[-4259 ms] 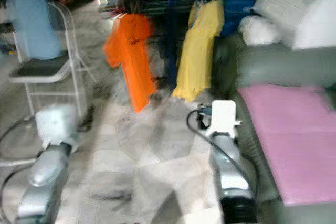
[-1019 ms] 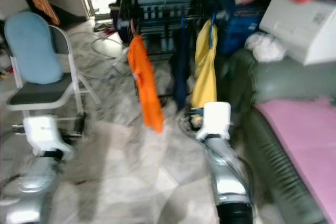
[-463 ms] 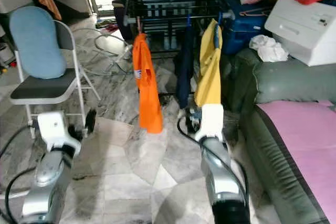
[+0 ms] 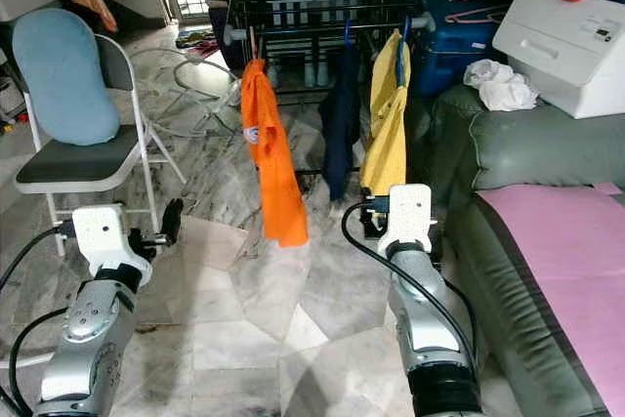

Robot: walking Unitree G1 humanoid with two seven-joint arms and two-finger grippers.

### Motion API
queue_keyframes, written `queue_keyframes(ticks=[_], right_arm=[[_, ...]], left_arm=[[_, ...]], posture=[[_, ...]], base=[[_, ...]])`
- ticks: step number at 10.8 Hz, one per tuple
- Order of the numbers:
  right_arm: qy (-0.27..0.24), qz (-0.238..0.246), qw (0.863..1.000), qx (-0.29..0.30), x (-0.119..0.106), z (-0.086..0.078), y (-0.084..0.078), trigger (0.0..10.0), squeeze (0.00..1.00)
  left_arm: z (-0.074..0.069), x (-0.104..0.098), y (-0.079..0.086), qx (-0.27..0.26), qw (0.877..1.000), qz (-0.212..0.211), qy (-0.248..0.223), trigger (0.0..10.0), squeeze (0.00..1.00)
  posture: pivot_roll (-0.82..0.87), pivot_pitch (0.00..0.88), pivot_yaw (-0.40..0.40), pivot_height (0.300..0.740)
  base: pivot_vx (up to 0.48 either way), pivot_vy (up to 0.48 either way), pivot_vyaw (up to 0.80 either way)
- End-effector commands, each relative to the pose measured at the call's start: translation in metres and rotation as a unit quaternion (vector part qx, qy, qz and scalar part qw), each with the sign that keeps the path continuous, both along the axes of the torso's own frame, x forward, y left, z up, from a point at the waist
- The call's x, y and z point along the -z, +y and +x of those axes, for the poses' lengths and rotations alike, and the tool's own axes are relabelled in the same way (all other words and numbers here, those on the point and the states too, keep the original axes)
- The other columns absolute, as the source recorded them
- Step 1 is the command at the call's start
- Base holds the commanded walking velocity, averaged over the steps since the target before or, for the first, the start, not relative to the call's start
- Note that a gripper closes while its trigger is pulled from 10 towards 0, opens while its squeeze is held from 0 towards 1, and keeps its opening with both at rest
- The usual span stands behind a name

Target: Hang hanger

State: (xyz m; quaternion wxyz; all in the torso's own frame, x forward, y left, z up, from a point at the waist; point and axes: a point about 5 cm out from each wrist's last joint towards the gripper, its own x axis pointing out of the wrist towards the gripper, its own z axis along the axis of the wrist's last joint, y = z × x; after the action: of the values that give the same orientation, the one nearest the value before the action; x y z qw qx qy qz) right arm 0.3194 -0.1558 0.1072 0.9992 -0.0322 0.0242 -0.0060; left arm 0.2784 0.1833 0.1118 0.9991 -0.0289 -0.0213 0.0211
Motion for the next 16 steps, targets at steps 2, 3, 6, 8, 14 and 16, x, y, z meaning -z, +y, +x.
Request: queue_keyframes(ticks=[2, 3, 6, 8, 14, 16], right_arm=[[-0.005, 0.001, 1.000, 0.006, -0.003, -0.001, -0.001, 10.0, 1.00], [0.000, -0.002, 1.000, 0.004, -0.003, -0.001, -0.001, 10.0, 1.00], [-0.009, -0.013, 1.000, -0.003, -0.008, -0.002, 0.000, 10.0, 0.00], [-0.008, -0.011, 1.000, -0.011, -0.008, -0.004, 0.003, 10.0, 0.00], [-0.010, -0.002, 1.000, -0.018, -0.010, -0.005, 0.008, 10.0, 0.00], [-0.006, -0.001, 1.000, -0.019, -0.008, -0.005, 0.009, 10.0, 0.00]], left_arm=[[-0.002, -0.005, 0.008, -0.001, 1.000, 0.017, -0.006, 10.0, 0.00], [-0.002, -0.006, 0.009, -0.003, 1.000, 0.010, -0.006, 10.0, 0.00], [-0.006, -0.015, 0.001, 0.029, 0.999, 0.002, -0.034, 10.0, 0.00], [-0.008, -0.014, -0.004, 0.042, 0.999, -0.002, -0.032, 10.0, 0.00], [-0.001, -0.018, 0.002, 0.022, 0.999, 0.004, -0.042, 10.0, 0.00], [0.005, -0.020, 0.008, 0.002, 0.999, -0.003, -0.045, 10.0, 0.00]], posture=[[-0.03, 0.003, 0.056, 0.740], [-0.03, 0.016, 0.053, 0.740], [-0.04, 0.044, 0.050, 0.740], [-0.04, 0.063, 0.048, 0.740], [-0.04, 0.081, 0.038, 0.740], [-0.04, 0.069, 0.039, 0.740]], base=[[0.000, 0.000, 0.00], [0.000, 0.000, 0.00], [0.080, 0.000, 0.00], [0.339, 0.000, 0.00], [0.378, 0.000, 0.00], [0.392, 0.000, 0.00]])
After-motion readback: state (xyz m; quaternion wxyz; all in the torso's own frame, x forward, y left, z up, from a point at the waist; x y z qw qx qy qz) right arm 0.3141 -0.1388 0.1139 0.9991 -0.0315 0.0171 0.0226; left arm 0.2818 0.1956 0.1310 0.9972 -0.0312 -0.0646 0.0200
